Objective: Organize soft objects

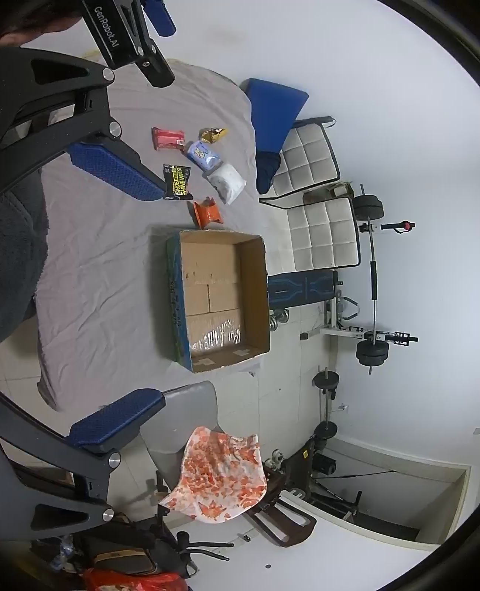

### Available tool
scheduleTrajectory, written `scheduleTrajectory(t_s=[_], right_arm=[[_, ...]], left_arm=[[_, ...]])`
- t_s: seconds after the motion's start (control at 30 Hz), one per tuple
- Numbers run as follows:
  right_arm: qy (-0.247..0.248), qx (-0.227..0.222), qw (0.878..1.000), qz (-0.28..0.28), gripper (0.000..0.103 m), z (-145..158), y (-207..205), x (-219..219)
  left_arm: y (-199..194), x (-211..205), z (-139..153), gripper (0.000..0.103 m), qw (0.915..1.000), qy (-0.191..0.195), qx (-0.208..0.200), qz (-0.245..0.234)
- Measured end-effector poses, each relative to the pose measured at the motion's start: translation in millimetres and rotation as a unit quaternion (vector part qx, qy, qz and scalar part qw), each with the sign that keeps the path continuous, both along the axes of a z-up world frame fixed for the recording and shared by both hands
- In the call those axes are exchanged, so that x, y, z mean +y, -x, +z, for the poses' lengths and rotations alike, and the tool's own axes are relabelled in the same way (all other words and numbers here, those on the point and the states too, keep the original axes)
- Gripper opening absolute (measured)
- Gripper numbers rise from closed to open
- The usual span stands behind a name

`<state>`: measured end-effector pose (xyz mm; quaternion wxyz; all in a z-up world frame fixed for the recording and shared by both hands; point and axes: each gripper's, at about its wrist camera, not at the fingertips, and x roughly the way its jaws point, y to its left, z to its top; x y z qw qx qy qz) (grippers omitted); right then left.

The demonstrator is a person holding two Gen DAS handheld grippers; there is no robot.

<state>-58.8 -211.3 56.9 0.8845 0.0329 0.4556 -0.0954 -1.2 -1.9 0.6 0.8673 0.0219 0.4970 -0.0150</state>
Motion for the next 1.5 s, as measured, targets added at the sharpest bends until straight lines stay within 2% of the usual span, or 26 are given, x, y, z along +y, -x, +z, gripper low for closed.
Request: scheduleTrajectory(t_s=[0.03,0.13,0.57,0.67,1.5], right_arm=[[0.001,-0.001,1.0,0.0,0.103,0,0,0],[0.017,-0.011,1.0,-0.001,0.103,1,2,1],[0.013,-0.006,1.0,0.003,0.103,4,-6,3],[0.015,-0.007,1.0,0.003,0.103,4,-5,4],[0.018,-0.027,0.999,0.019,0.103,2,-11,15]], left_arm=[[-2,2,-1,0.098,0.9997,0.02,0.016,0.0],[-4,3,0,0.098,0.9997,0.019,0.013,-0.002],[-17,3,-1,0.098,0.9999,0.013,0.007,0.001],[-6,3,1,0.098,0.9999,0.012,0.003,0.0],[-6,8,7,0.098,0.9997,0.016,-0.016,0.013]])
